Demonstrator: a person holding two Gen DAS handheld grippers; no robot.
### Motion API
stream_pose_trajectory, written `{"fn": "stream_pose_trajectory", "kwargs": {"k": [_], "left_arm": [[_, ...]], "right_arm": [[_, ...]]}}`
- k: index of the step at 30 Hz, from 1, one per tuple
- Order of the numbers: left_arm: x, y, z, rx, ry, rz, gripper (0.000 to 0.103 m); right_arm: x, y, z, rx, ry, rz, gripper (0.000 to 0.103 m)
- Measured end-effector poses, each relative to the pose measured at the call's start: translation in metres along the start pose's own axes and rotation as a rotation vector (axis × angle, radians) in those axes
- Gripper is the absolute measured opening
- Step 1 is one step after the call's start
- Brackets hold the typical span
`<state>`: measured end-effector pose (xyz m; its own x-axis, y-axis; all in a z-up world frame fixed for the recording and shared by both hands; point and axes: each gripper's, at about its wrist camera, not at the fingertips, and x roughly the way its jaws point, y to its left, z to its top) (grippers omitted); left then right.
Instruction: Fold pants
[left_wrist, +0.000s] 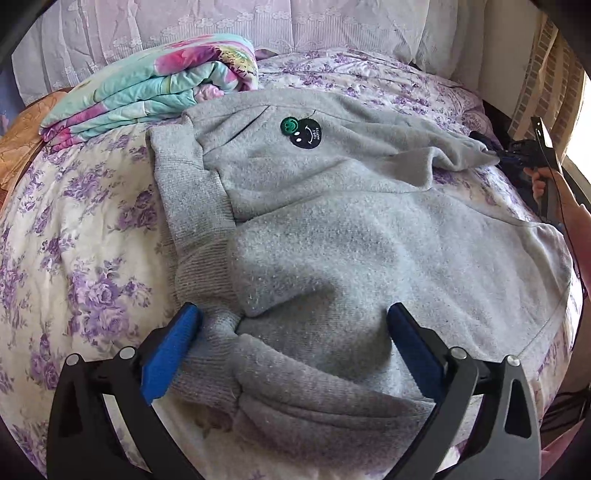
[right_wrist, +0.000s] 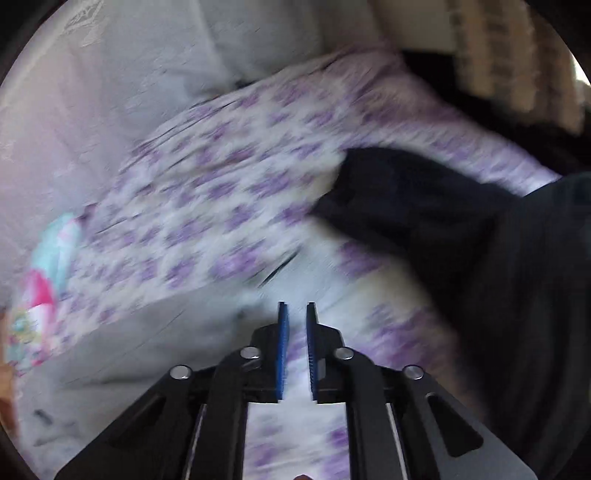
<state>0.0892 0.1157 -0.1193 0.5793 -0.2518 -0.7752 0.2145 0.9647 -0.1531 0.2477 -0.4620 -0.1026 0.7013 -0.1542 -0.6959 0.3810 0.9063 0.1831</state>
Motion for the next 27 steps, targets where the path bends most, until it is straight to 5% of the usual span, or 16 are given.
{"fn": "stream_pose_trajectory", "kwargs": {"k": [2,4,5,6,7,8,12,14,15,16,18,24,27], "left_arm": [[0.000,0.001,0.000,0.000,-0.002,-0.001,0.099],[0.000,0.000,0.000,0.001,-0.003,0.001,0.099],[0.000,0.000,0.000,0.002,-0.003,0.002,0.099],[0.000,0.000,0.000,0.003,-0.002,0.003,0.099],[0.001,0.000,0.000,0.006,-0.001,0.008,0.099],[0.001,-0.001,0.000,0.009,-0.001,0.013,0.099],[0.000,-0.001,0.000,0.012,-0.003,0.017,0.099],[0.000,-0.001,0.000,0.011,-0.003,0.014,0.099],[0.000,-0.001,0.000,0.011,-0.003,0.013,0.099],[0.000,-0.001,0.000,0.011,-0.004,0.013,0.099],[0.000,-0.001,0.000,0.011,-0.004,0.013,0.099],[0.000,-0.002,-0.001,0.011,-0.004,0.014,0.099],[0.000,-0.002,-0.001,0.011,-0.005,0.013,0.099]], "right_arm": [[0.014,-0.018,-0.004,-0.019,0.058,-0.034,0.004],[0.011,-0.020,-0.013,-0.002,0.103,0.075,0.013],[0.001,-0.014,-0.020,0.011,0.106,0.152,0.026],[-0.008,-0.007,-0.026,0.028,0.119,0.232,0.065],[-0.016,0.000,-0.032,0.049,0.127,0.283,0.087],[-0.020,0.004,-0.036,0.066,0.126,0.288,0.088],[0.011,0.010,-0.038,0.168,0.249,0.361,0.087],[0.032,0.015,-0.039,0.184,0.302,0.378,0.060],[0.040,0.022,-0.041,0.157,0.325,0.375,0.034],[0.048,0.031,-0.038,0.109,0.331,0.355,0.021],[0.030,0.040,-0.040,0.036,0.294,0.317,0.009],[-0.020,0.064,-0.008,-0.190,0.024,0.127,0.008],[0.002,0.059,-0.007,-0.190,0.073,0.111,0.010]]}}
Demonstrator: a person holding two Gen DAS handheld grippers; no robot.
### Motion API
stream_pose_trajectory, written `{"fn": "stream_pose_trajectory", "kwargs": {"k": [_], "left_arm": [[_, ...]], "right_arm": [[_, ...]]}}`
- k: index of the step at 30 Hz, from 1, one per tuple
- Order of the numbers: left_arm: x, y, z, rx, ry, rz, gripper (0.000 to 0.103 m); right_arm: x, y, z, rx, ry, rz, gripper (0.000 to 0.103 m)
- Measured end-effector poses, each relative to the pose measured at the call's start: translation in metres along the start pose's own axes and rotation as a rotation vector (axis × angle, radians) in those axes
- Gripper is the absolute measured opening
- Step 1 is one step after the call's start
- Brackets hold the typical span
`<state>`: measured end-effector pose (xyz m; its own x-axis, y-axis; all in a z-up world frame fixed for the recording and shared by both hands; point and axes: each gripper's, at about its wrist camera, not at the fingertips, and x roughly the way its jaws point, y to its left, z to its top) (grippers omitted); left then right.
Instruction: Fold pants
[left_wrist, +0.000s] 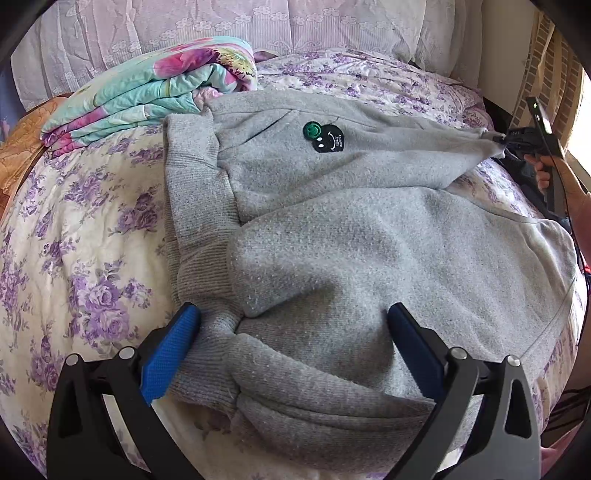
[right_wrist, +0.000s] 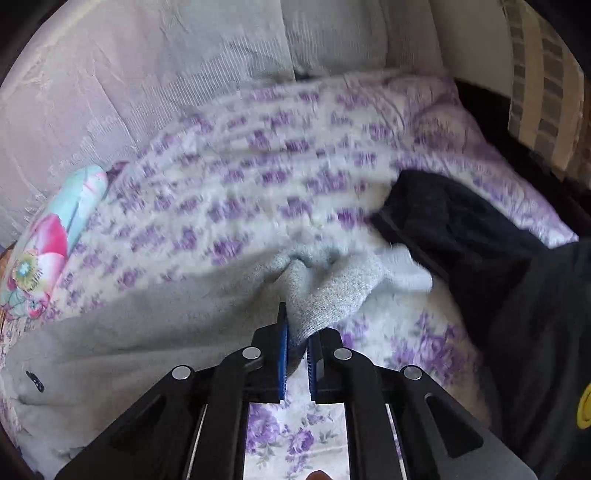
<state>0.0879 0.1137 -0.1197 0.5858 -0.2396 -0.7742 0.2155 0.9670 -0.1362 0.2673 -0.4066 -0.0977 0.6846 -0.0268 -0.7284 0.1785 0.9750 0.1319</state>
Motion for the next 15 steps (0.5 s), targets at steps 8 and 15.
{"fn": "stream_pose_trajectory", "kwargs": {"k": [8,15], "left_arm": [[0.000,0.000,0.000,0.000,0.000,0.000,0.099],[0.001,0.000,0.000,0.001,0.000,0.004,0.099]], "right_arm": [[0.008,-0.040,-0.040,0.103,0.102,-0.035,0.059],[-0.037,-0.019,-0.010,0.002,-0.151,0.034,0.059]]}}
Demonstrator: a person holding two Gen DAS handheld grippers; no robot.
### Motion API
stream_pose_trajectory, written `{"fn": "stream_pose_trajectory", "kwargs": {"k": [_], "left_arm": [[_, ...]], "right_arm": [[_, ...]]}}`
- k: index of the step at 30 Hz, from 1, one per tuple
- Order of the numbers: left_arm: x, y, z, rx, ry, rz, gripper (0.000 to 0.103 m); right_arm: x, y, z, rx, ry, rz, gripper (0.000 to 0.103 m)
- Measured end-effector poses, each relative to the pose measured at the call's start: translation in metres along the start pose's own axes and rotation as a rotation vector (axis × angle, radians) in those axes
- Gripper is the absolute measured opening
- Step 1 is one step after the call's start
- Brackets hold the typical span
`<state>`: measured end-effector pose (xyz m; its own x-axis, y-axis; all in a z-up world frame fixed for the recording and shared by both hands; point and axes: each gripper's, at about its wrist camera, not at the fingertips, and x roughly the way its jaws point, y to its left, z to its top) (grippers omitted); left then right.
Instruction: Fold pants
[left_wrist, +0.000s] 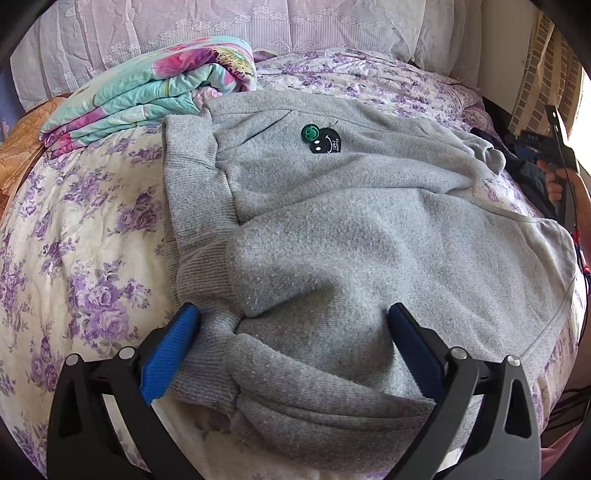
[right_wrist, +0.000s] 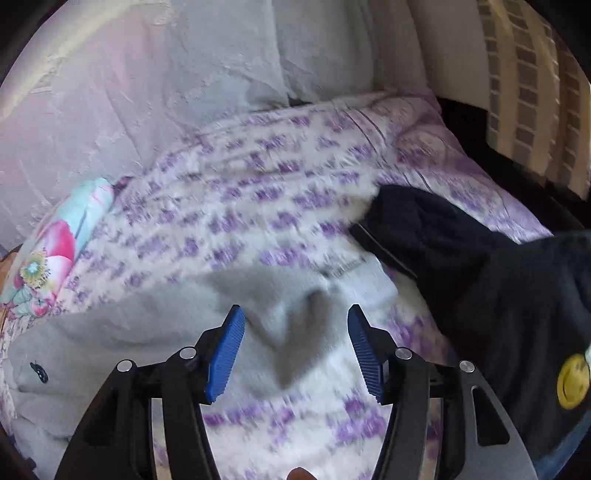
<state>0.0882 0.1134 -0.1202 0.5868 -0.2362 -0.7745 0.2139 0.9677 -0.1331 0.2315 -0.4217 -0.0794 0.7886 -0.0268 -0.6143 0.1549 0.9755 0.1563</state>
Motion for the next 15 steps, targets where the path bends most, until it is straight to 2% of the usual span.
{"fn": "stream_pose_trajectory", "kwargs": {"k": [2,3,4,5,7,8,9,10,11,12,13,15], "left_arm": [[0.000,0.000,0.000,0.001,0.000,-0.001,0.099],[0.000,0.000,0.000,0.001,0.000,-0.001,0.099],[0.000,0.000,0.000,0.001,0.000,-0.002,0.099],[0.000,0.000,0.000,0.001,0.000,-0.002,0.099],[0.000,0.000,0.000,0.002,0.001,0.000,0.099],[0.001,0.000,0.000,0.006,0.002,0.004,0.099],[0.001,-0.001,0.000,0.008,0.003,0.007,0.099],[0.002,-0.002,0.000,0.010,0.005,0.010,0.099],[0.002,-0.002,0.000,0.012,0.005,0.012,0.099],[0.002,-0.002,0.000,0.012,0.005,0.012,0.099],[0.002,-0.002,0.000,0.011,0.005,0.011,0.099],[0.002,-0.002,0.000,0.011,0.004,0.010,0.099]], "right_arm": [[0.014,-0.003,0.012,0.039,-0.007,0.079,0.059],[0.030,-0.006,0.015,0.056,0.011,0.124,0.058],[0.043,-0.009,0.013,0.062,0.045,0.131,0.059],[0.067,-0.013,0.009,0.059,0.106,0.095,0.060],[0.120,-0.019,-0.010,0.046,0.283,-0.030,0.064],[0.115,-0.011,-0.012,0.000,0.199,-0.047,0.069],[0.117,0.000,-0.013,-0.055,0.216,-0.060,0.082],[0.120,0.012,-0.013,-0.100,0.253,-0.101,0.084],[0.115,0.023,-0.013,-0.116,0.257,-0.154,0.084],[0.104,0.036,-0.013,-0.125,0.257,-0.172,0.084],[0.090,0.049,-0.014,-0.136,0.243,-0.115,0.084],[0.052,0.087,-0.023,-0.195,0.202,0.053,0.084]]}}
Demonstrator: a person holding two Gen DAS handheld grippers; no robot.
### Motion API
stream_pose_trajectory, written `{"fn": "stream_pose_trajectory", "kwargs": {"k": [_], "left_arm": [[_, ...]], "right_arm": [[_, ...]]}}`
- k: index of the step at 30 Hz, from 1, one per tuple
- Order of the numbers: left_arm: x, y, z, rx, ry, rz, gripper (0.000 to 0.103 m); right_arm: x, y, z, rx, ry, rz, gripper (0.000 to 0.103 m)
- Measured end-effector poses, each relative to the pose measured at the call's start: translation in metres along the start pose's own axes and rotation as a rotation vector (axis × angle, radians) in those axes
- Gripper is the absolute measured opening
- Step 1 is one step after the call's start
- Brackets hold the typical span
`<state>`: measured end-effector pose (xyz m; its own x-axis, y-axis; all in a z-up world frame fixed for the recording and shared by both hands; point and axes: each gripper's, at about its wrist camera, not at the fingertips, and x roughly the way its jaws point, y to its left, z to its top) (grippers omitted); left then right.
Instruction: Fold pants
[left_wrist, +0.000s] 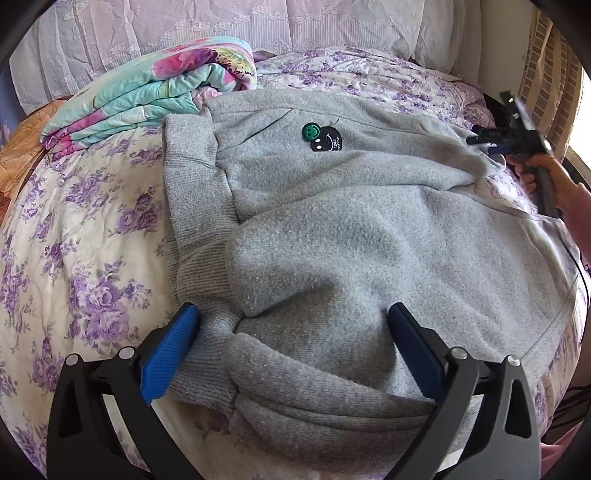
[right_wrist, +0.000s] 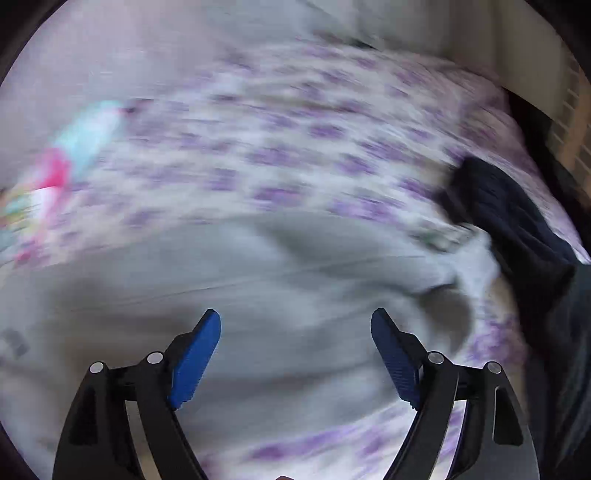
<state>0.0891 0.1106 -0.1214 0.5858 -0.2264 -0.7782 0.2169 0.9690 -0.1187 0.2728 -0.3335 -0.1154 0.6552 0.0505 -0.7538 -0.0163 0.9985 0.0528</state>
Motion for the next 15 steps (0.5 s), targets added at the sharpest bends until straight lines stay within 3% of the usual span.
{"fn": "stream_pose_trajectory", "kwargs": {"k": [3,6,7,9,10,13,15], "left_arm": [[-0.001,0.001,0.000,-0.003,-0.001,-0.013,0.099],[-0.003,0.003,-0.001,-0.006,-0.001,-0.018,0.099],[-0.005,0.004,-0.001,-0.009,-0.002,-0.018,0.099],[-0.011,0.007,-0.002,-0.014,0.003,-0.021,0.099],[-0.016,0.010,-0.002,-0.017,0.003,-0.025,0.099],[-0.047,0.029,0.003,0.001,-0.035,0.042,0.099],[-0.063,0.043,0.010,0.019,-0.060,0.092,0.099]], "right_arm": [[-0.033,0.063,-0.020,-0.149,-0.034,0.154,0.084],[-0.042,0.126,-0.053,-0.321,0.014,0.325,0.086],[-0.032,0.145,-0.066,-0.389,0.052,0.347,0.089],[-0.001,0.172,-0.095,-0.504,0.133,0.248,0.096],[-0.004,0.170,-0.099,-0.471,0.064,0.241,0.100],[-0.008,0.155,-0.083,-0.387,0.153,0.287,0.100],[-0.023,0.142,-0.073,-0.290,0.160,0.311,0.100]]}}
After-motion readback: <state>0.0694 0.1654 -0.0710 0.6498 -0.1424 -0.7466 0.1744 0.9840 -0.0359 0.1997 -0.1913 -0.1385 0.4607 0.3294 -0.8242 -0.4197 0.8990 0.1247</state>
